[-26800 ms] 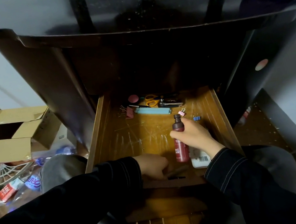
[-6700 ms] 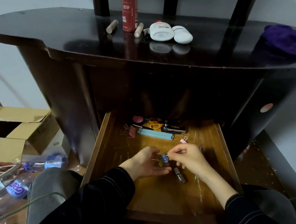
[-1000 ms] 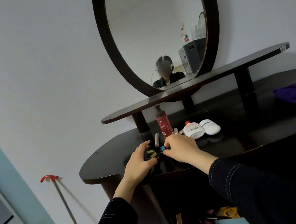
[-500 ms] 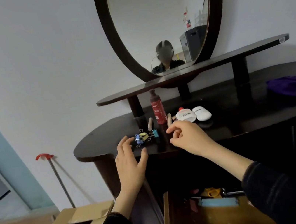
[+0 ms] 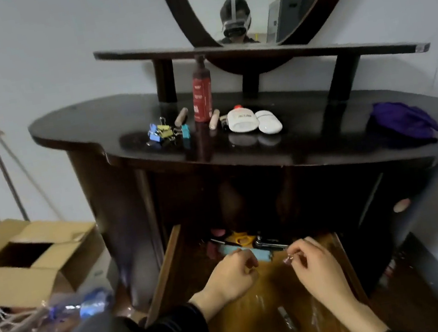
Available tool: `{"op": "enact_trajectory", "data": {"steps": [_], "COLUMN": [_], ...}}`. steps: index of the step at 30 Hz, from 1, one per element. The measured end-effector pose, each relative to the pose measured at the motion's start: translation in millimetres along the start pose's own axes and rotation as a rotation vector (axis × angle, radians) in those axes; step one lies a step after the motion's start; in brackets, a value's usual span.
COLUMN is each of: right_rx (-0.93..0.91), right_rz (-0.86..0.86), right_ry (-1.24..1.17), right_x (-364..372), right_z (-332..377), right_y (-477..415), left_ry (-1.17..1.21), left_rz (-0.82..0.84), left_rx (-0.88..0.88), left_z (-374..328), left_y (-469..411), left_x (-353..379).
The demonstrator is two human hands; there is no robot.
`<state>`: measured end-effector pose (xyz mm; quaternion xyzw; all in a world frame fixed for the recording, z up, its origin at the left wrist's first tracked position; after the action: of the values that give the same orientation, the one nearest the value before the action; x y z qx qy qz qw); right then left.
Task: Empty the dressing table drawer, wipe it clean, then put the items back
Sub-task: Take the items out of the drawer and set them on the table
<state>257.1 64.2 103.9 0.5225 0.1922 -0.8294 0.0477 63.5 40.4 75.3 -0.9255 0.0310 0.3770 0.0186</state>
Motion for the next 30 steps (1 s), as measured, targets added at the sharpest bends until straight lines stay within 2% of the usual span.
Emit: {"op": "enact_trajectory", "data": {"steps": [2, 4, 8, 13, 18, 20, 23, 26, 30], "right_rx": [0.135, 0.174, 0.139, 0.041, 0.157, 0.273, 0.382, 0.347, 0.3], "right_rz": [0.112, 0.23, 0.49, 0.662, 0.645, 0.586, 0.499, 0.45, 0.426], "right_ry": [0.009, 0.039, 0.189, 0.364, 0.207, -0.015, -0.348, -0.538, -0.606], "right_x": [23, 44, 78, 105, 105, 99, 88, 81, 82], "right_z": [-27, -40, -40, -26, -36, -41, -37, -25, -20], "right_y": [7, 15, 24, 21, 19, 17, 13, 10, 11], "left_ry": [0.076, 0.109, 0.159, 0.174, 0.243, 0.306, 0.522, 0.677, 0.762], "left_rz": [0.045, 0.071, 0.074, 0.103, 0.179, 0.241, 0.334, 0.372, 0.341], "left_rx": [-0.081, -0.156, -0.21, -0.247, -0.271, -0.296, -0.343, -0.348, -0.336], "left_z": [15, 30, 44, 50, 46, 41, 32, 24, 20], "left_y": [-6, -8, -14, -12, -6, -5, -1, 2, 3], "left_x": [24, 40, 50, 54, 59, 62, 67, 68, 63]}}
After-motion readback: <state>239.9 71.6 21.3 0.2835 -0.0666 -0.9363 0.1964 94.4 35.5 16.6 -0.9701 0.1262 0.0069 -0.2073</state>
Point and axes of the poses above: each hand's wrist, its own y-axis away from the middle knuckle, its own x-axis out of the palm, z = x × y, the point moved 5 cm from there along -y, towards the middle knuckle, and after that the axes turned 7 degrees about y, right-handed, at the moved point
